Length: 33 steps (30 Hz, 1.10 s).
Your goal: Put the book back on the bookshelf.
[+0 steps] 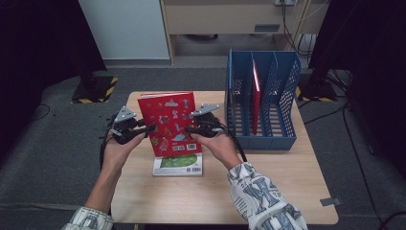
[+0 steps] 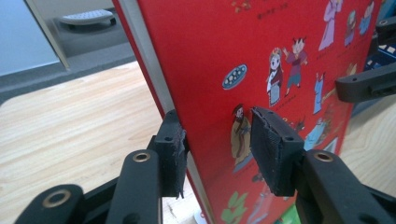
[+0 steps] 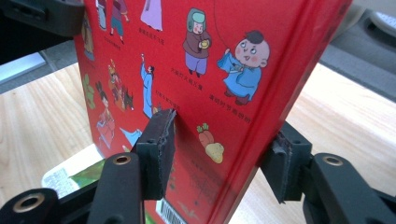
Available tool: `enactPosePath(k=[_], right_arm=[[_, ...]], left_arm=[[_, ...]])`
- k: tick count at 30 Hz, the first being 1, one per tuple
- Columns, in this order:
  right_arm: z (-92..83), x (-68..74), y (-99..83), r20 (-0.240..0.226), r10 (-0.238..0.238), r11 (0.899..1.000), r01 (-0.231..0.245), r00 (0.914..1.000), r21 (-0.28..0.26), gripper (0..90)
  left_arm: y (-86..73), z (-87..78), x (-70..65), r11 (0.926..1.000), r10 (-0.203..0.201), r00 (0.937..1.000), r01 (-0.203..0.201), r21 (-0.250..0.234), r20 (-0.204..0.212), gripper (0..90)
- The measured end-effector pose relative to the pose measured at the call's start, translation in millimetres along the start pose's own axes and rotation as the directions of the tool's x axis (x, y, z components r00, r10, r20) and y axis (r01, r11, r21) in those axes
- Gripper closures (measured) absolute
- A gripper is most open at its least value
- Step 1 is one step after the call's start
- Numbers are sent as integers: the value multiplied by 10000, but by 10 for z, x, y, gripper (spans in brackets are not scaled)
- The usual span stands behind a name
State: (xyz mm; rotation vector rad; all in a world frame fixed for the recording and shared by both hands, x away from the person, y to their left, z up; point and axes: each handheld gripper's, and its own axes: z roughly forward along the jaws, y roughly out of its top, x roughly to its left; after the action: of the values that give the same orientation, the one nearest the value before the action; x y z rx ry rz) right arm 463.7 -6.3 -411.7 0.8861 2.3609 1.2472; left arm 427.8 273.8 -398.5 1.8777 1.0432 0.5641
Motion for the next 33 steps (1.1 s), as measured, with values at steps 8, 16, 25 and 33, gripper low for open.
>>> enactPosePath(k=[8, 16, 25, 33], right_arm=[[43, 13, -38, 210, -230, 9997, 228, 9995, 111, 510], [-63, 71, -105, -166, -127, 9999, 125, 9998, -107, 550], [-198, 196, -165, -769, -297, 9992, 274, 9966, -306, 620], [-257, 297, -160, -1223, -396, 9978, 328, 9917, -571, 645]], left_arm=[[-31, -5, -18, 9999, 145, 9999, -145, 19, 1, 564], [-55, -16, -80, 9999, 138, 9999, -138, -64, -26, 522], [-123, -49, -104, 9998, 21, 10000, -20, -200, 13, 428], [-168, 2, -118, 9998, -59, 9999, 61, -214, 107, 314]])
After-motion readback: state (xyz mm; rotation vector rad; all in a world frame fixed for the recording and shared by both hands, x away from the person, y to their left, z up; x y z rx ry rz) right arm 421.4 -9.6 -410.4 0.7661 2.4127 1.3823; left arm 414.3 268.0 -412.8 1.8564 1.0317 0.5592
